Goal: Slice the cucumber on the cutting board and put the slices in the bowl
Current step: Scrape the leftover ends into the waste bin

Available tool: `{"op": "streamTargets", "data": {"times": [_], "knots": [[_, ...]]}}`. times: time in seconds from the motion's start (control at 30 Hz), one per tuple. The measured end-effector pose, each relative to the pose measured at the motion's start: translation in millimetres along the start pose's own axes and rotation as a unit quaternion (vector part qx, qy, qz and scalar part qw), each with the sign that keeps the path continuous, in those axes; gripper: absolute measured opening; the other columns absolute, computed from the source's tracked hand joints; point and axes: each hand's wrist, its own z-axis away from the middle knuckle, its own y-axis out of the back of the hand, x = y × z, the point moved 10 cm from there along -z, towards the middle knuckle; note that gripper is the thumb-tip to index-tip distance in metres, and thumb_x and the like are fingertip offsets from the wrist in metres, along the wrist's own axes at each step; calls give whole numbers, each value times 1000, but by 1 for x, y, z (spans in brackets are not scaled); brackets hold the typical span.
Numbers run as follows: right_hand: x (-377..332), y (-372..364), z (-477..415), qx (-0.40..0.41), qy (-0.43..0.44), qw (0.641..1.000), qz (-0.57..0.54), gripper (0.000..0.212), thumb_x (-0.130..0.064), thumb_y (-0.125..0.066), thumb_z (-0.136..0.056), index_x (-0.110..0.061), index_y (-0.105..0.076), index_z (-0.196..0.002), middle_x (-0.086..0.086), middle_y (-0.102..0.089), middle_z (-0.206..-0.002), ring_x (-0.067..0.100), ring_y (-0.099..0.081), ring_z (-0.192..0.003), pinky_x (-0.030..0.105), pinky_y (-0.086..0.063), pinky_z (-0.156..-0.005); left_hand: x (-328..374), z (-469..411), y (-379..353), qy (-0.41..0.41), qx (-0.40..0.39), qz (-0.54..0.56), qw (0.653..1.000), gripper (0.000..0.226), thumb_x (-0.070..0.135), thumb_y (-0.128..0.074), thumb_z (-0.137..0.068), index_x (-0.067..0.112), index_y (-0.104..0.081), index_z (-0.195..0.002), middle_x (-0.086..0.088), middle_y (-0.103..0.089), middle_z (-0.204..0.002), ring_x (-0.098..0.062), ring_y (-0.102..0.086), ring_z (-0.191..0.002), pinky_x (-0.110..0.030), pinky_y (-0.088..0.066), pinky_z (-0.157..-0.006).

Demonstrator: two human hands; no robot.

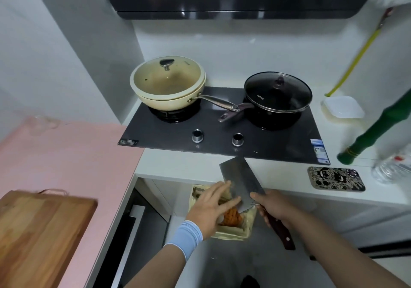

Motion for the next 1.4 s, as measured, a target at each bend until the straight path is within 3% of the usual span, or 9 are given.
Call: {"op": "streamTargets", "data": {"times": [0.13, 0.4, 0.6, 0.8, 0.93, 1.0, 1.17, 1.33, 1.4], "knots": [[10, -5, 5, -22, -25, 999, -16, 39, -32, -57, -102, -6, -53, -73, 9, -53, -56, 19, -48, -40, 24, -42, -43, 11, 2, -14, -10, -7, -72, 997, 107, 4, -76, -69, 49, -20, -148, -1, 15, -164, -31, 7, -150, -46, -4, -116], [33, -2, 13, -32, -39, 999, 7, 40, -36, -60, -99, -8, -54, -71, 6, -55, -55, 19, -49, -41, 25, -44, -45, -1, 1, -32, 82, -41, -93, 991, 107, -7, -55, -78, 46, 0, -152, -4, 44, -151, -32, 33, -143, -44, 19, -114], [42, 9, 13, -32, -33, 998, 37, 41, -37, -62, -97, -8, -57, -69, 8, -57, -55, 20, -51, -42, 25, -45, -46, -19, -8, -41, 154, -80, -109, 979, 88, 4, -39, -91, 38, 12, -154, -12, 36, -154, -37, 25, -145, -50, 5, -121], [47, 27, 8, -34, -18, 997, 67, 42, -40, -63, -96, -7, -57, -71, 12, -58, -58, 21, -52, -41, 27, -45, -47, -49, -10, -62, 209, -151, -82, 963, 70, 26, -38, -96, 32, -3, -157, -10, 32, -157, -35, 18, -148, -48, -1, -121], [40, 33, 0, -26, -3, 996, 89, 39, -39, -63, -97, -8, -55, -75, 6, -57, -53, 20, -50, -37, 25, -43, -45, -54, -10, -55, 221, -90, 13, 971, 64, 46, -17, -88, 34, -48, -142, -5, -16, -161, -30, -18, -145, -41, -22, -117], [33, 32, -3, -27, 6, 995, 99, 38, -40, -63, -97, -8, -55, -77, 6, -57, -54, 21, -50, -38, 27, -43, -48, -65, -7, -52, 239, -40, 27, 970, 49, 46, -28, -92, 33, -68, -117, 0, -46, -138, -26, -43, -126, -37, -39, -104], [17, 30, -2, -7, 42, 989, 139, 41, -43, -62, -96, -9, -55, -74, 5, -59, -53, 21, -53, -40, 29, -45, -50, -83, -2, -76, 282, -77, 74, 953, 18, 28, -59, -91, 22, -74, -97, 4, -53, -123, -18, -50, -112, -25, -41, -95], [10, 28, -5, 16, 61, 986, 156, 36, -41, -64, -95, -14, -57, -72, 0, -59, -50, 19, -52, -39, 27, -42, -48, -81, -10, -83, 335, -161, 97, 923, 7, 18, -57, -82, 22, -62, -83, -5, -60, -85, -22, -53, -73, -27, -41, -70], [9, 28, -8, 23, 65, 985, 156, 34, -40, -65, -94, -16, -57, -71, -1, -58, -49, 18, -51, -40, 26, -41, -48, -78, -6, -99, 344, -222, 132, 903, 7, 22, -57, -89, 22, -58, -96, 3, -55, -86, -18, -51, -77, -27, -41, -73]]}}
